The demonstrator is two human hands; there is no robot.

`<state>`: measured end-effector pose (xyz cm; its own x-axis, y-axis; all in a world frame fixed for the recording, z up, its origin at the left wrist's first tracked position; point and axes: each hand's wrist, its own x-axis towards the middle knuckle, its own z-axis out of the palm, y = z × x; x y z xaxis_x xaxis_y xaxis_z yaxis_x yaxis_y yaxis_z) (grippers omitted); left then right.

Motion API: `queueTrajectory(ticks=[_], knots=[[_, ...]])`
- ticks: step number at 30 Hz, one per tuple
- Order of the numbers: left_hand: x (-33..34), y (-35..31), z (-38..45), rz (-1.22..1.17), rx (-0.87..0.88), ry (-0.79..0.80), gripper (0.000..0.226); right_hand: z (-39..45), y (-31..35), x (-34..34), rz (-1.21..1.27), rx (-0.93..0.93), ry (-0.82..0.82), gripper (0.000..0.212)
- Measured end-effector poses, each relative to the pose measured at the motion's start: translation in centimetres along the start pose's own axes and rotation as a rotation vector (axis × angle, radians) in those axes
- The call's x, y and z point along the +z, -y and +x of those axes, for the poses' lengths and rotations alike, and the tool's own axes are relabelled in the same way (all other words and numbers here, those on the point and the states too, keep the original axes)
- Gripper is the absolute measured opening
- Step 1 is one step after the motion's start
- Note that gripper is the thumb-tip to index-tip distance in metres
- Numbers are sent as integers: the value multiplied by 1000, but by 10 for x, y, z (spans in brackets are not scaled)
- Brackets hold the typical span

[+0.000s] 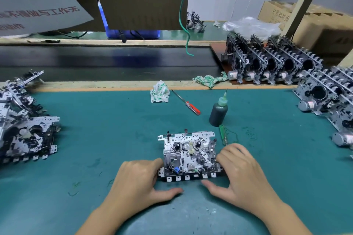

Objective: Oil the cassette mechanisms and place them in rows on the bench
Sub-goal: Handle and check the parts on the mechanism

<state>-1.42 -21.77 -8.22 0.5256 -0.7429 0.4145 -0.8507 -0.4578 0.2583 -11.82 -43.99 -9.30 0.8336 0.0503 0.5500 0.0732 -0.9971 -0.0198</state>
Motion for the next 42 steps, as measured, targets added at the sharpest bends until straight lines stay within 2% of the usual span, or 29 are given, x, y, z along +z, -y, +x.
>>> queueTrajectory(ticks=[4, 10, 15, 18, 22, 29, 32, 35, 38, 42], knots=[[1, 0, -1, 27, -29, -14, 49, 1, -5, 0, -30, -43, 24, 49], [5, -5, -2, 60, -176, -43, 50, 1, -2, -2, 133, 1, 65, 51], [2, 0, 0, 18, -89, -5, 56, 0, 1, -1, 71, 21, 6, 49], [4, -5, 0, -7, -194, -19, 65, 0, 4, -1, 50, 34, -13, 49], [11, -10, 1, 23, -300, -27, 62, 0, 5, -2, 137, 32, 33, 50], [6, 4, 1, -77, -227, 65, 75, 0, 8, 0, 76, 44, -5, 49], [3, 2, 1, -82, -140, 85, 65, 1, 6, -1, 66, 64, -7, 53], [2, -2, -1, -102, -23, 40, 51, 1, 8, -1, 38, 98, -21, 57], [2, -3, -2, -90, -27, 11, 45, 1, 6, -2, 67, 86, 10, 54], [3, 1, -5, -31, -44, 1, 51, 0, 0, -4, 99, -16, 60, 49]])
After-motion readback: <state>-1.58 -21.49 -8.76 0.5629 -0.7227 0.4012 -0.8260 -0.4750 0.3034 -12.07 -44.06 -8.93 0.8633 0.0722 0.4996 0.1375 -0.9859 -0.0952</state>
